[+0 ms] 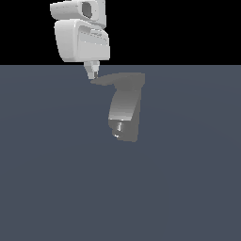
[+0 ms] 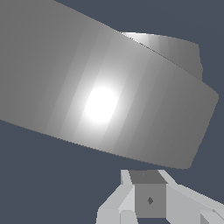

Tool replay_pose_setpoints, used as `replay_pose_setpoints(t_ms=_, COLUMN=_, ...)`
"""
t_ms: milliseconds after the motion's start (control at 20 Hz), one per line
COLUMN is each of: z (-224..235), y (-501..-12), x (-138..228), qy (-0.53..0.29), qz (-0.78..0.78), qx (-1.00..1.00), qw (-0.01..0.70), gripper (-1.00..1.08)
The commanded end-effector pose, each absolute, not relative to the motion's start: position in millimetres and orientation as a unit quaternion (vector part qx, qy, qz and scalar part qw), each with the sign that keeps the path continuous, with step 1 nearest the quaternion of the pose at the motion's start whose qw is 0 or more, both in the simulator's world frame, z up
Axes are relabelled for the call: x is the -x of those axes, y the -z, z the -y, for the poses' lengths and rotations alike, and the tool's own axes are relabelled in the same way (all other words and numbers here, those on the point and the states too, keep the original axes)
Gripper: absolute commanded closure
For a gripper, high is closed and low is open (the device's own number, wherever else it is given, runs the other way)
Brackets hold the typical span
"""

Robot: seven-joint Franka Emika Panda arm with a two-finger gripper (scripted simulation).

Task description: Turn on the faucet by rotating a designated handle.

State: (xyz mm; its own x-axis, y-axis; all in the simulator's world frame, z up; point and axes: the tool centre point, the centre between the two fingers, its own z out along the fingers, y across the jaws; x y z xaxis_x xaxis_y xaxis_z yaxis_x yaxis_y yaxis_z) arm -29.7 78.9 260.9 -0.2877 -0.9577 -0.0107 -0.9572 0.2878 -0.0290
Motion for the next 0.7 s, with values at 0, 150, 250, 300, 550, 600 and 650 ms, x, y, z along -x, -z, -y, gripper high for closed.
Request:
replay_pose_setpoints(t_ms=0, z=-71.3, y=-251.2, x=42.5, qy=0.002, qz=-0.805, qx=0.594, qw=0.003, gripper=1.08)
replay_pose_setpoints(t_ms=150, z=-67.7, y=-250.3, x=51.6, qy=0.001, qz=-0.805, qx=0.594, qw=0.002, gripper=1.08)
replay_pose_setpoints(t_ms=250, z=-65.3, y=-249.7, x=57.8, qy=0.001, qz=-0.805, qx=0.593, qw=0.001, gripper=1.08)
replay_pose_setpoints(t_ms=300, z=-64.2, y=-249.4, x=60.9, qy=0.001, qz=-0.805, qx=0.593, qw=0.001, gripper=1.08)
replay_pose_setpoints(t_ms=550, z=-62.3, y=-259.7, x=59.5, qy=0.008, qz=-0.803, qx=0.595, qw=0.011, gripper=1.08)
replay_pose_setpoints(t_ms=600, z=-58.0, y=-259.2, x=61.3, qy=0.008, qz=-0.803, qx=0.595, qw=0.011, gripper=1.08)
replay_pose_setpoints(t_ms=650, z=-53.6, y=-258.7, x=63.1, qy=0.007, qz=-0.803, qx=0.595, qw=0.010, gripper=1.08)
